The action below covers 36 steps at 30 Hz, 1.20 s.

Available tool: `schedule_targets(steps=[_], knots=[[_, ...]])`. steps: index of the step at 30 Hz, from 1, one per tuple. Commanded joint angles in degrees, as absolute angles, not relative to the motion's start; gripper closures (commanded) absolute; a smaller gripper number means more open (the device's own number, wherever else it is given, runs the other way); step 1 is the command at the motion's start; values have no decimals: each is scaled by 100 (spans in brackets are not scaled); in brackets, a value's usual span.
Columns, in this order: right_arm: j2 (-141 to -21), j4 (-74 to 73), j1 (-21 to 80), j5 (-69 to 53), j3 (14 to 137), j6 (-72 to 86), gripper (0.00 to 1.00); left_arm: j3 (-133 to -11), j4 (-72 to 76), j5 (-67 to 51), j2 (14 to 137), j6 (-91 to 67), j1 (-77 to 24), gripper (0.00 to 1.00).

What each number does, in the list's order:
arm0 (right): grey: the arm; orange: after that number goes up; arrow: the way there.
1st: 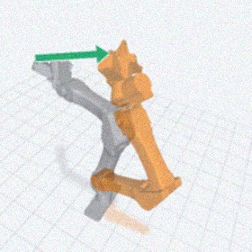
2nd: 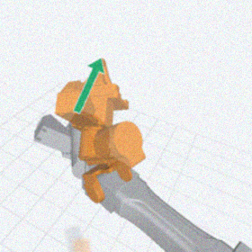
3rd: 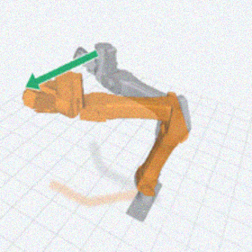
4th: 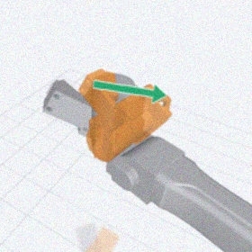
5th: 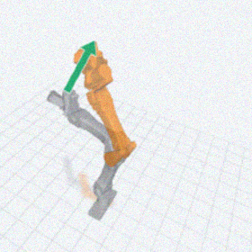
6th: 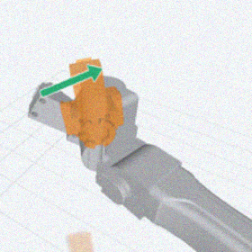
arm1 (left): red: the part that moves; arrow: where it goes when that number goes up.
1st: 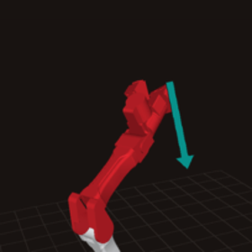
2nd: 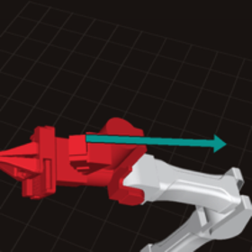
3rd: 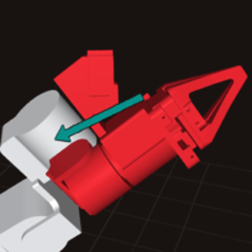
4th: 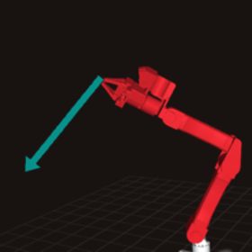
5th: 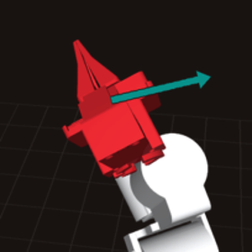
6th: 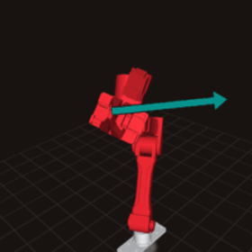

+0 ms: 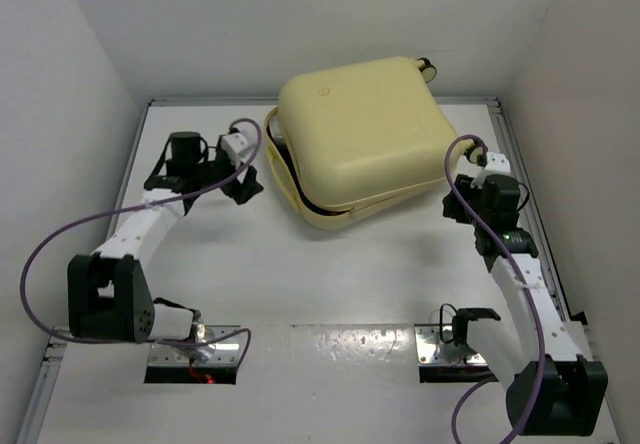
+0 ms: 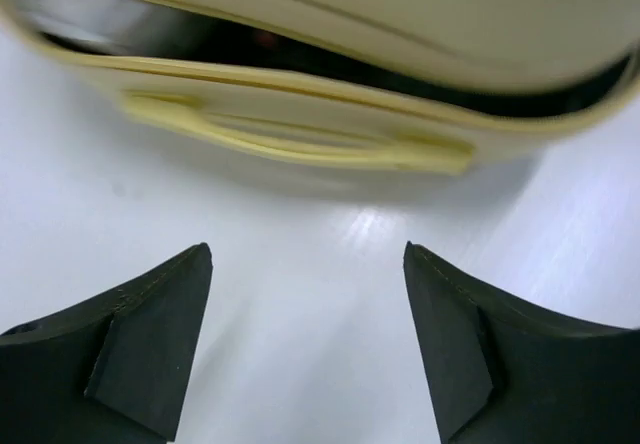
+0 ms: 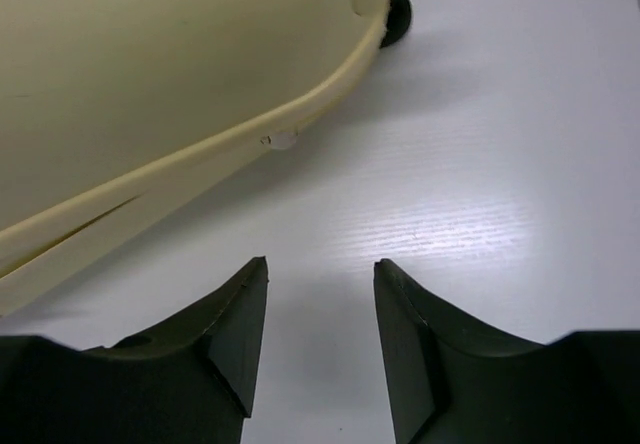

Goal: Pack the luggage

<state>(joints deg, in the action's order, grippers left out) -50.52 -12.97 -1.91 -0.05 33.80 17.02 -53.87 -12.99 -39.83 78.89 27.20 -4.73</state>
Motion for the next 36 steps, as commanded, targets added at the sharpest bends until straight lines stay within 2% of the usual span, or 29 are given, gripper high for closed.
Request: schedule_targets(steps=[1,3,6,8,9,13,14,16,17,19,23,25,26,29,32,33,36], knots=[[-5079,-1205,-343,290,3226,2074,52,-5344,-404,-3596,7261,591,-220,18],[-5247,-1082,-465,438,3208,2285,52,-5344,-404,-3332,7137,30,-158,18],[-5651,-704,-878,659,3453,2408,46,-5291,-291,-2603,7137,-482,-158,17],[-5991,-519,-1324,327,3838,2487,40,-5632,-237,-2348,7460,-711,-106,17],[-6072,-414,-1588,-327,3954,2513,39,-5799,-159,-2234,7619,-825,-105,17],[-6608,383,-1837,-528,4438,2444,39,-6836,-202,-2083,8629,-1334,-105,22],[-6696,491,-1854,-501,4682,2391,39,-7238,-202,-2274,8840,-1449,-105,26],[-7144,658,-1907,-658,4877,2382,39,-7601,-45,-2967,9455,-1939,17,26],[-7302,842,-2038,-790,5235,2469,39,-7698,156,-3710,9622,-2186,122,26],[-7839,1088,-2127,-1248,5535,2733,39,-7699,851,-4147,9939,-2739,123,25],[-8760,1564,-2083,-1380,6070,2787,39,-7848,695,-3781,10055,-2288,-61,24],[-9131,1302,-2100,-1204,6318,2917,39,-7901,528,-3666,10055,-2058,-149,24],[-9375,753,-2153,-1500,6876,2901,37,-7901,527,-3665,10055,-1926,-202,24],[-9510,-145,-2224,-1959,7400,1954,33,-8016,229,-3384,9993,-1645,-202,22],[-8940,-27,-2171,-2231,6822,347,30,-7955,176,-3331,9870,-1460,-202,22],[-8869,-200,-2153,-2293,6620,-414,25,-7893,176,-3331,9870,-1459,-202,22],[-8754,-876,-2188,-2583,6827,-1682,17,-7788,176,-3383,9809,-1459,-202,22]])
